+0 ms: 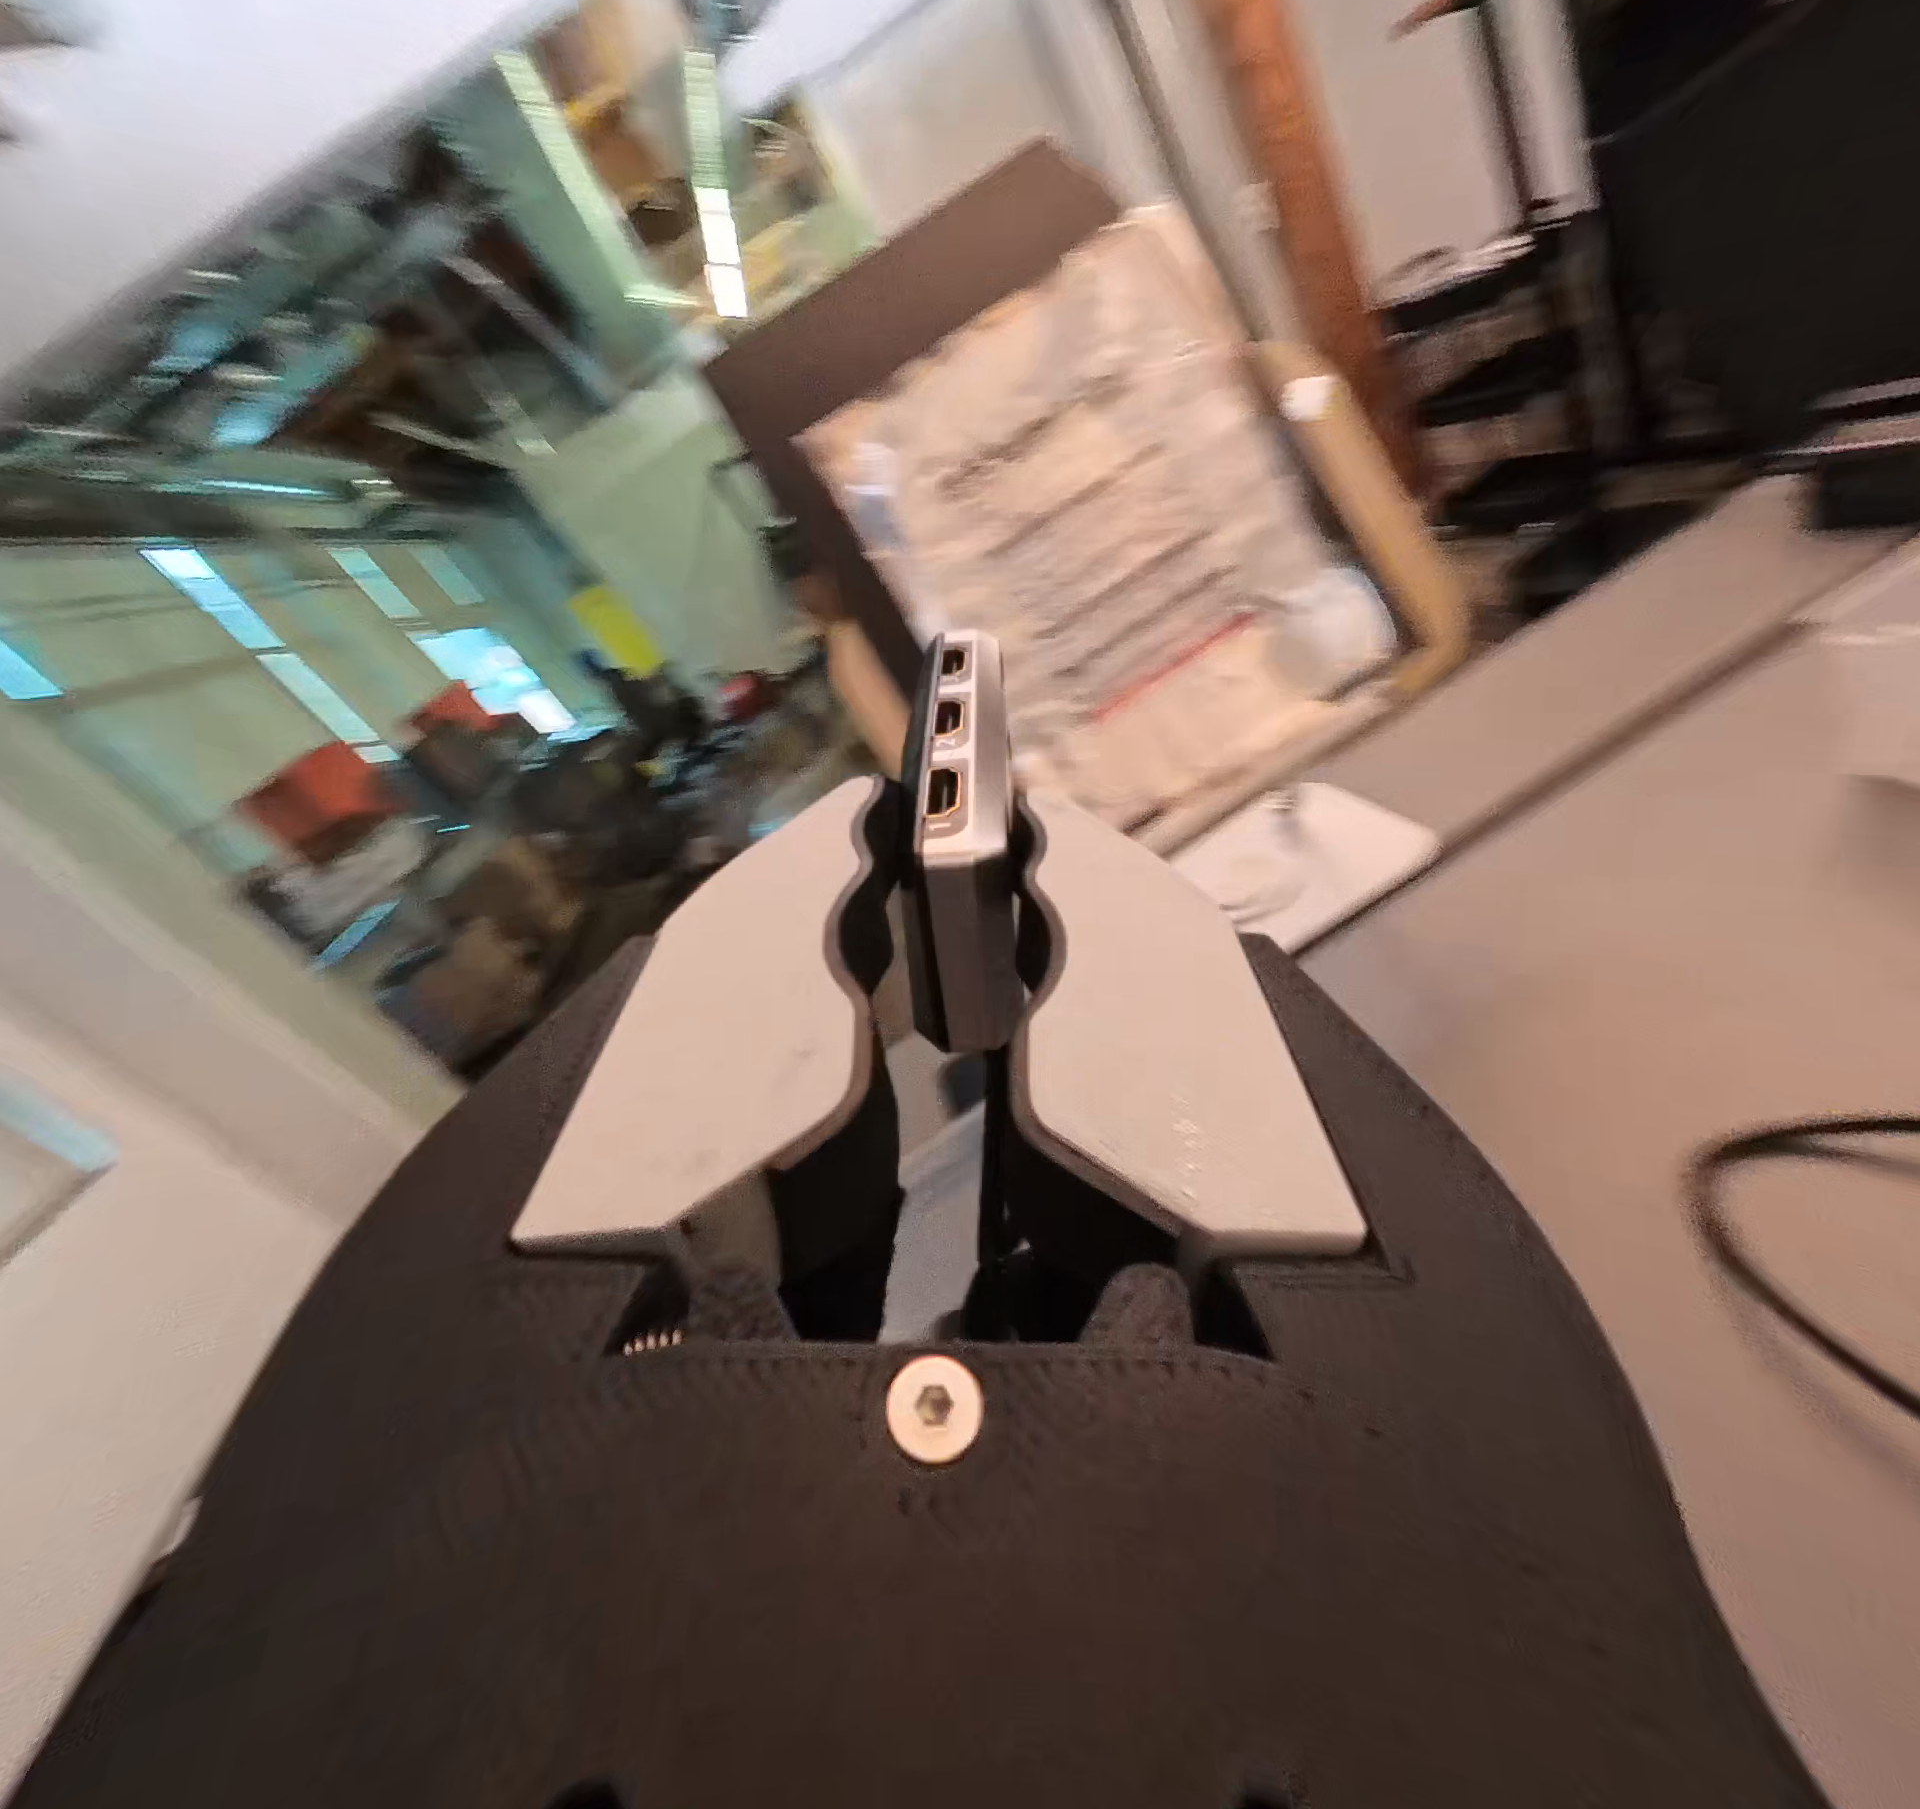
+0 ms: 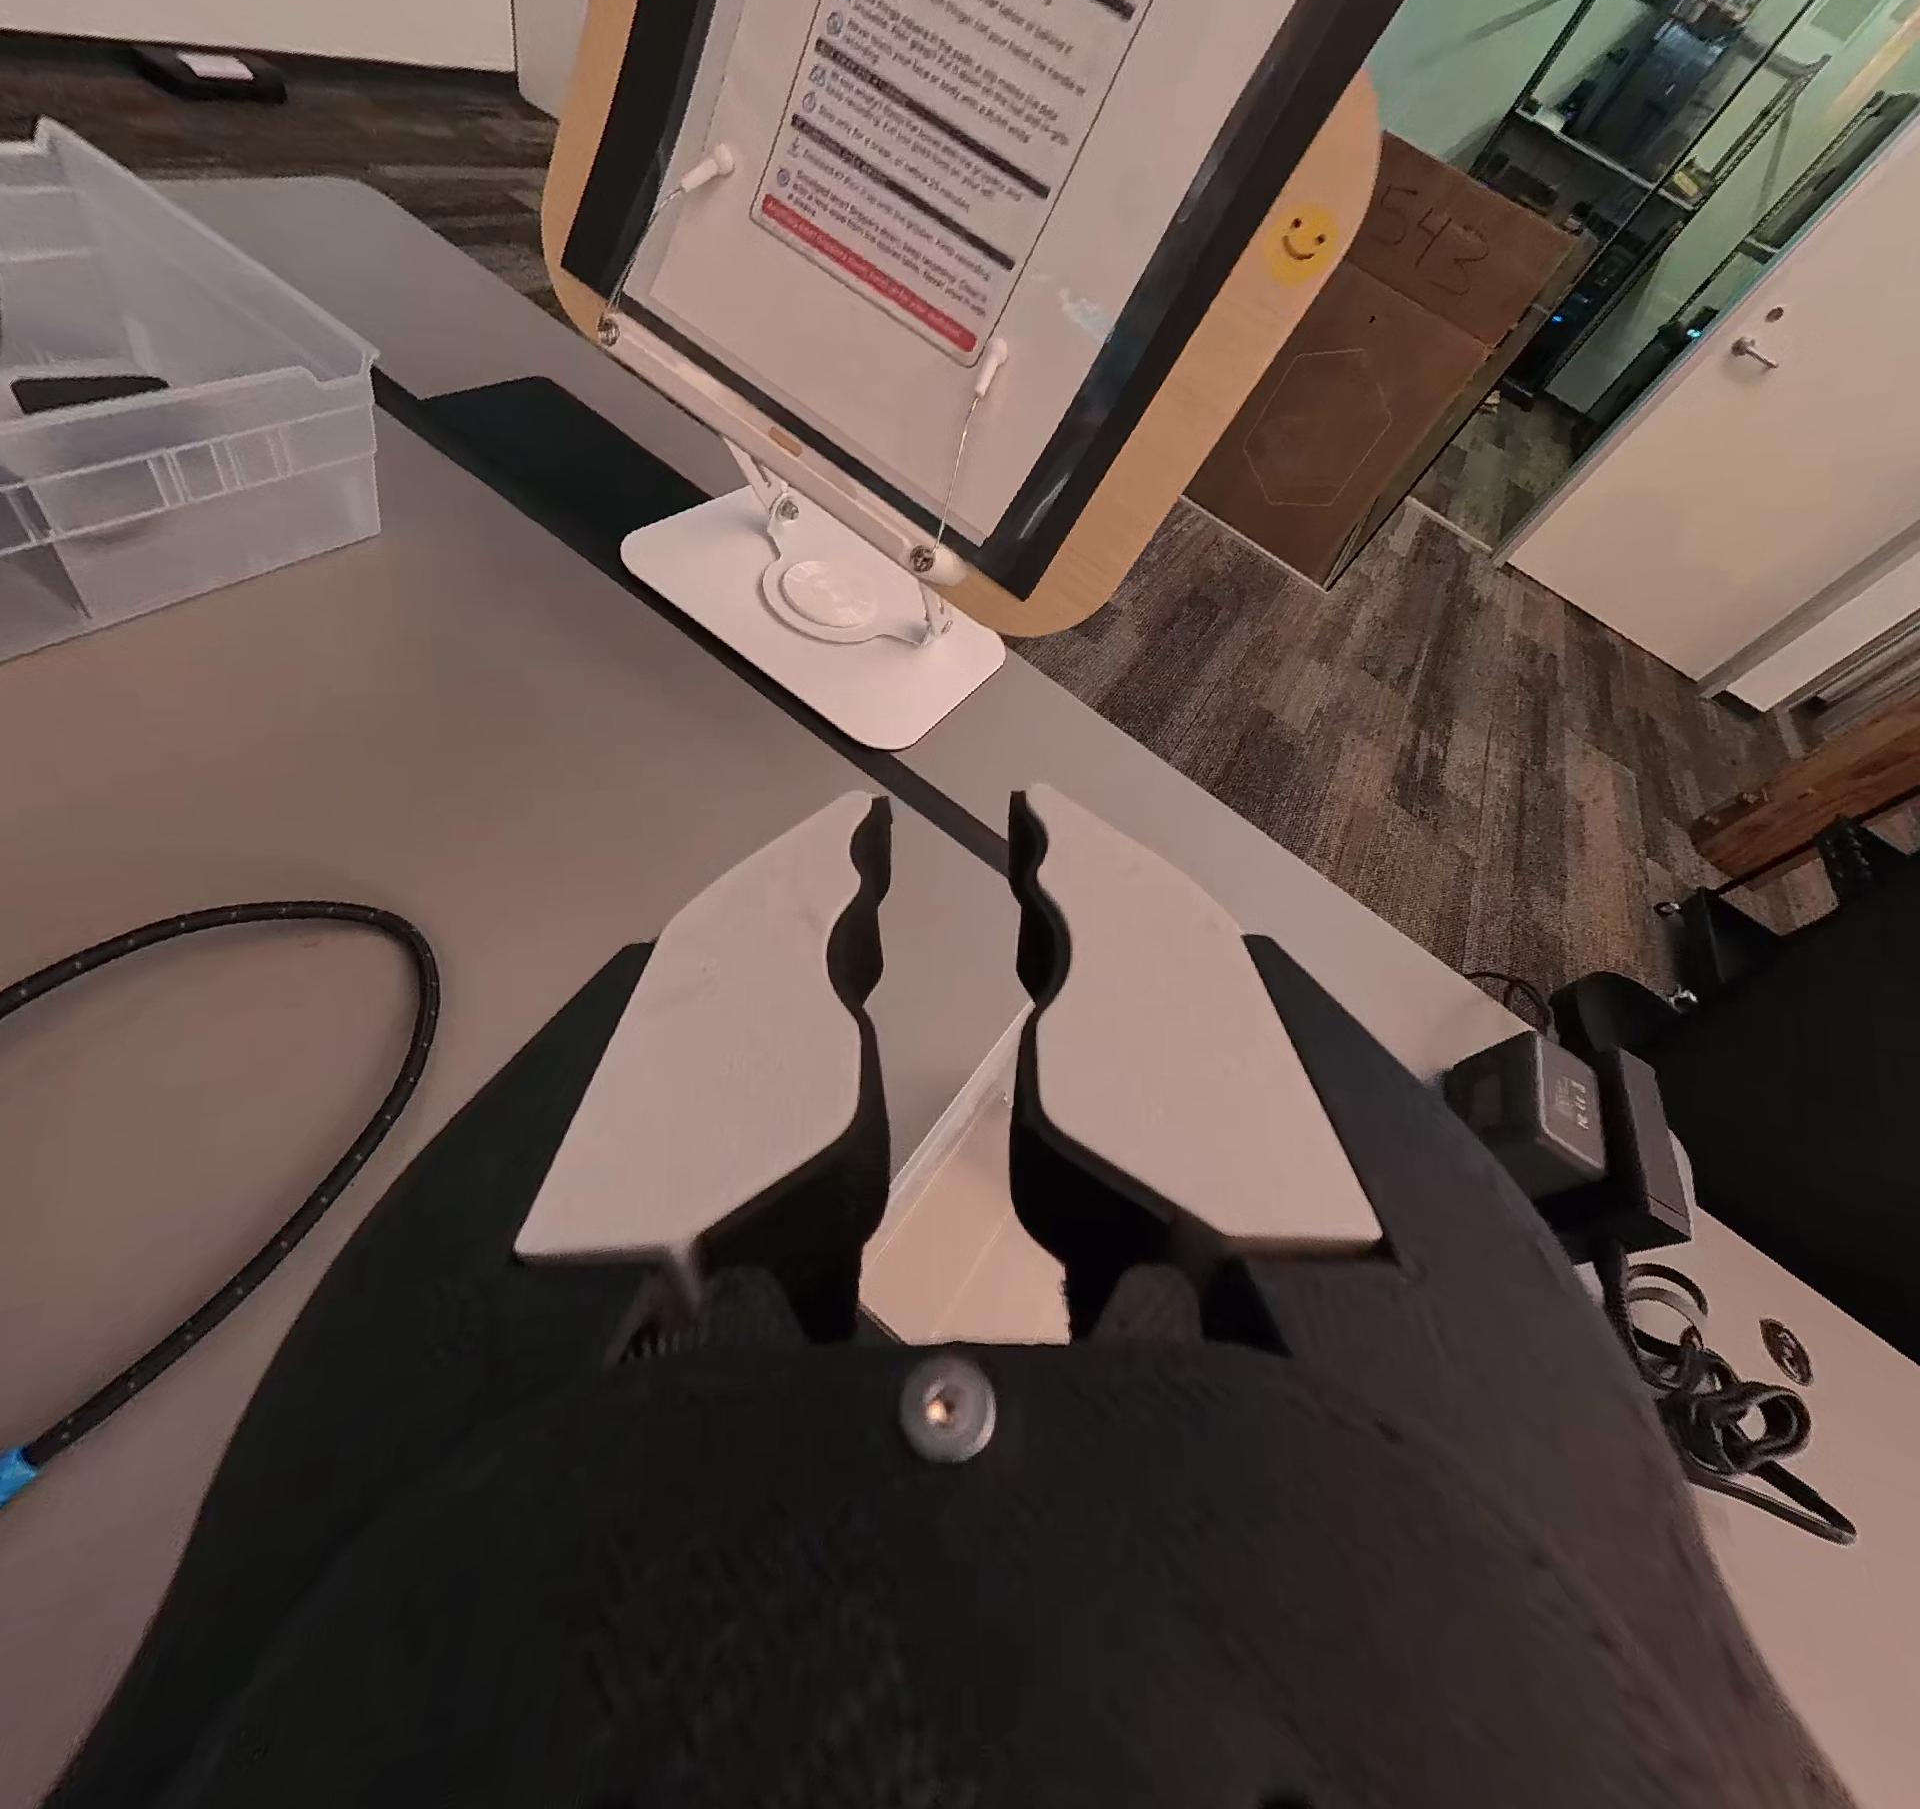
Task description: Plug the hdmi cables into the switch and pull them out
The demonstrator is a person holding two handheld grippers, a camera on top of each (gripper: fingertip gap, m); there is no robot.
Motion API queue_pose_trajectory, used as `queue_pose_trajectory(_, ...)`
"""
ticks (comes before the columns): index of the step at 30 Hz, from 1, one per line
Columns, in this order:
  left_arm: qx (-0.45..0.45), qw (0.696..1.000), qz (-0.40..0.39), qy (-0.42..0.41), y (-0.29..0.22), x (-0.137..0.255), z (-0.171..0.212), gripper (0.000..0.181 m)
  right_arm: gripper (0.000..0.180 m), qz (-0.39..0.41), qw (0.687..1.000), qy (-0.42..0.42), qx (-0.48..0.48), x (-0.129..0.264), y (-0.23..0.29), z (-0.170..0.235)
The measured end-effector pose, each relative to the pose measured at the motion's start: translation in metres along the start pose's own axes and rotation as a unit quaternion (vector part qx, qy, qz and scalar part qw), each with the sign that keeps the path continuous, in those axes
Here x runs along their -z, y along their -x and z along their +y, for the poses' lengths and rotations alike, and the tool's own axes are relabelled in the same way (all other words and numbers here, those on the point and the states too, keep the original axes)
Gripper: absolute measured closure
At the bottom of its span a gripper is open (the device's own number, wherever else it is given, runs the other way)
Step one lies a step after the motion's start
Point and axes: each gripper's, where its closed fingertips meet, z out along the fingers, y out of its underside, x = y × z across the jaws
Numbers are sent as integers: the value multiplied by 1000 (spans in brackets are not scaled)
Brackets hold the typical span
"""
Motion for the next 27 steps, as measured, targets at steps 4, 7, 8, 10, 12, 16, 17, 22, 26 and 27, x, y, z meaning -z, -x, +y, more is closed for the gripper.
queue_pose_trajectory(4,29,992,122,23,-72,-36,14,161,157,-7,1000,20,14,-4,5,6)
queue_pose_trajectory(7,19,992,120,35,-96,-57,29,162,157,-8,999,30,28,-6,7,9)
queue_pose_trajectory(8,19,991,126,31,-105,-60,29,162,157,-8,999,33,30,-7,7,10)
queue_pose_trajectory(10,12,990,136,30,-119,-62,28,162,157,-11,999,37,33,-9,8,11)
queue_pose_trajectory(12,-34,994,102,22,-126,-68,30,162,157,-15,998,42,35,-12,9,14)
queue_pose_trajectory(16,-127,983,85,97,-153,-90,75,162,157,-20,998,52,37,-15,11,18)
queue_pose_trajectory(17,-131,980,91,120,-161,-94,89,162,157,-22,998,54,39,-16,12,19)
queue_pose_trajectory(22,-149,949,150,236,-201,-101,150,162,156,-19,996,68,57,-19,13,24)
queue_pose_trajectory(26,-143,921,200,302,-232,-97,185,159,156,-21,995,79,60,-21,12,30)
queue_pose_trajectory(27,-141,916,204,315,-235,-96,191,157,156,-20,994,83,62,-22,11,31)
